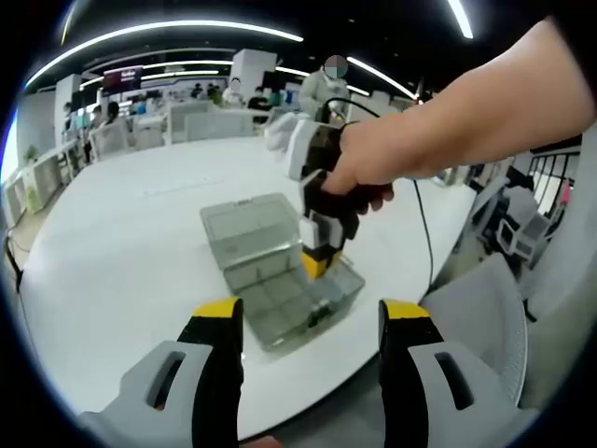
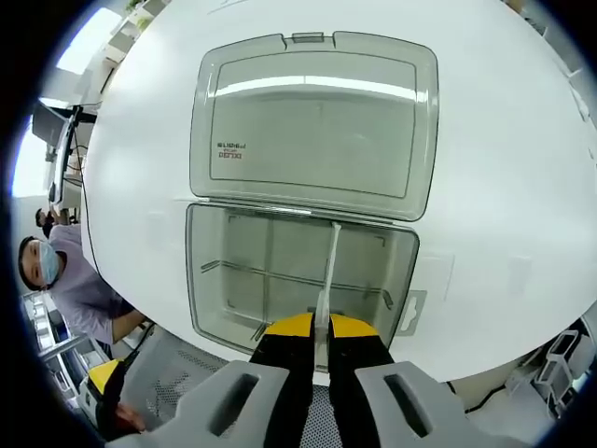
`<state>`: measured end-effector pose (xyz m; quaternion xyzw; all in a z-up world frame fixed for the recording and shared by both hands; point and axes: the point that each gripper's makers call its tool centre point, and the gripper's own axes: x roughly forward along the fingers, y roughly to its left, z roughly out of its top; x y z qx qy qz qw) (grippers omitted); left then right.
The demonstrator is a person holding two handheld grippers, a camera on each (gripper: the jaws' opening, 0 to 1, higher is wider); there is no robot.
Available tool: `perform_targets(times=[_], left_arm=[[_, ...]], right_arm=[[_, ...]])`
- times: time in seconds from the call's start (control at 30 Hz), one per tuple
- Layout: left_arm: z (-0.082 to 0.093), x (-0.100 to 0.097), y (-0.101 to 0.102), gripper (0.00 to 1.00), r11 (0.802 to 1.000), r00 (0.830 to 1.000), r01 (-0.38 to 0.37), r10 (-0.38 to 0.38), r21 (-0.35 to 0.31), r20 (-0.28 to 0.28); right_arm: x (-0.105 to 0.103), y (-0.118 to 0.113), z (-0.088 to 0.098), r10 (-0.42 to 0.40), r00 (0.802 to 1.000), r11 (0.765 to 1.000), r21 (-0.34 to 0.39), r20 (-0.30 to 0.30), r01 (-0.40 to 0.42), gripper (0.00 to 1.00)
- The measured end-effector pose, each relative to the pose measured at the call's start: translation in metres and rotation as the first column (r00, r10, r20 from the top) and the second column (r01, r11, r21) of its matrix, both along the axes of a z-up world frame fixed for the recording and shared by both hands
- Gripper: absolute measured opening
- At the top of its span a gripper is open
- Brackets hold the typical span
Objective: Insert the divider into the dual guide fixture by aligning both edges with the guide slots and pushing it downward to the bottom, including one-sided entry, uneven engagement, binding, and posture correction.
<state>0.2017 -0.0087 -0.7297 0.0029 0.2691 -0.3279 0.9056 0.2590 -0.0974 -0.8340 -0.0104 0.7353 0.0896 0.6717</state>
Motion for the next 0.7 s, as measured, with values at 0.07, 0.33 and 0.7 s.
perform_targets(times=[0.07,0.33,0.7], left_arm=[[0.000,0.001,0.001,0.57,1.000,1.000,-0.002,0.002,0.000,-0.001],[0.000,0.002,0.005,0.57,1.000,1.000,-0.010,0.010,0.000,-0.001],[0.000,0.004,0.008,0.57,1.000,1.000,-0.019,0.019,-0.004,-0.003]], right_arm=[[0.000,0.001,-0.001,0.009,1.000,1.000,-0.003,0.002,-0.009,0.00],[-0.004,0.001,-0.010,0.026,1.000,1.000,-0.013,0.014,-0.026,0.00],[-0.004,0.003,-0.013,0.036,0.999,0.999,-0.015,0.016,-0.036,0.00]])
